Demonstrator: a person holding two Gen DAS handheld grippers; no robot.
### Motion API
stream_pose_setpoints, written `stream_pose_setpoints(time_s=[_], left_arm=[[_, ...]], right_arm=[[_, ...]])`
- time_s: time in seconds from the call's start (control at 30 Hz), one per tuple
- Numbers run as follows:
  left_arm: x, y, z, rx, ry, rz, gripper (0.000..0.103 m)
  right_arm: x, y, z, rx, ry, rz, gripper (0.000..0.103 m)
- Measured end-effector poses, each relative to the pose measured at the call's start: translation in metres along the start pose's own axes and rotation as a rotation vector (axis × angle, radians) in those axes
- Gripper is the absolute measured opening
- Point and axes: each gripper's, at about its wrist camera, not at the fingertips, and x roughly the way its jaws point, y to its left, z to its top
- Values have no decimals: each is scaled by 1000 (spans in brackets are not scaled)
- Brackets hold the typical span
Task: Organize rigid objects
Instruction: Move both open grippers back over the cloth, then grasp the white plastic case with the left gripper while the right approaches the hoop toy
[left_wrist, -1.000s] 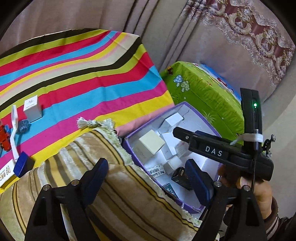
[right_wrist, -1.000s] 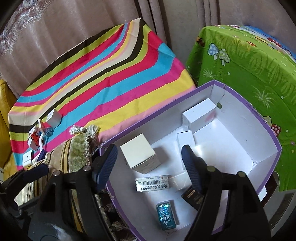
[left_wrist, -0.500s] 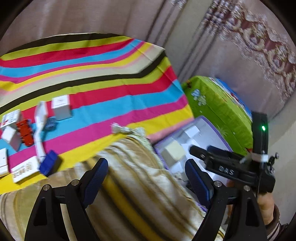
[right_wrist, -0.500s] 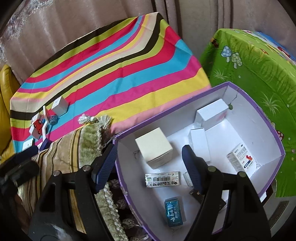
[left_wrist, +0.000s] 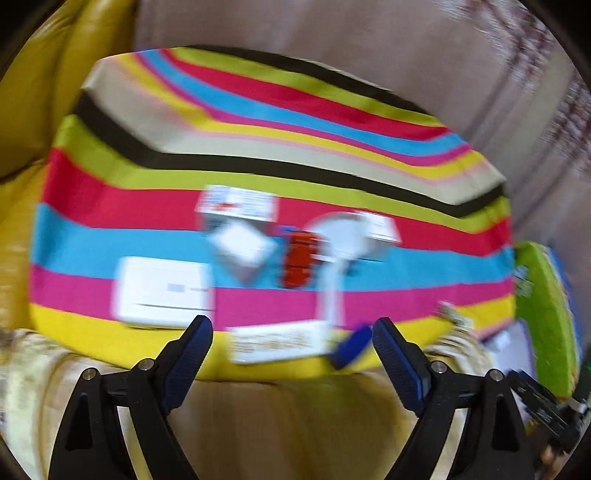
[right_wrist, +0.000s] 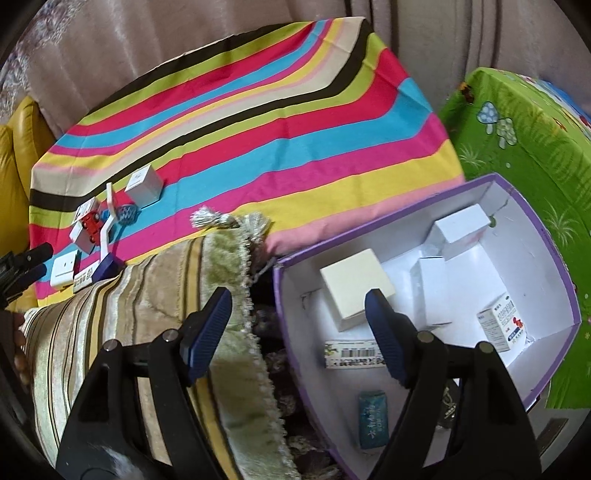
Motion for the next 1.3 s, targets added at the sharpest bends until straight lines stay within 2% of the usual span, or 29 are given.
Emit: stream_pose_setpoints(time_s=[0.2, 0.47, 0.57, 0.97, 1.23, 1.3], left_arm=[[7, 48, 14, -37, 23, 112, 97], [28, 85, 26, -97, 94, 125, 97], [33, 87, 26, -107, 108, 120, 103], [59, 80, 24, -50, 184, 177, 103], [86, 80, 19, -23, 262, 219, 103], [88, 79, 20, -13, 248, 241, 103]], right_arm=[[1, 19, 4, -43, 1, 12, 78], [0, 45, 16, -96, -9, 40, 80], [1, 60, 21, -125, -16, 61, 82], [19, 138, 45, -270, -6, 134, 88], [44, 184, 52, -361, 40, 162, 88], [52, 193, 53, -371, 51, 163, 88]])
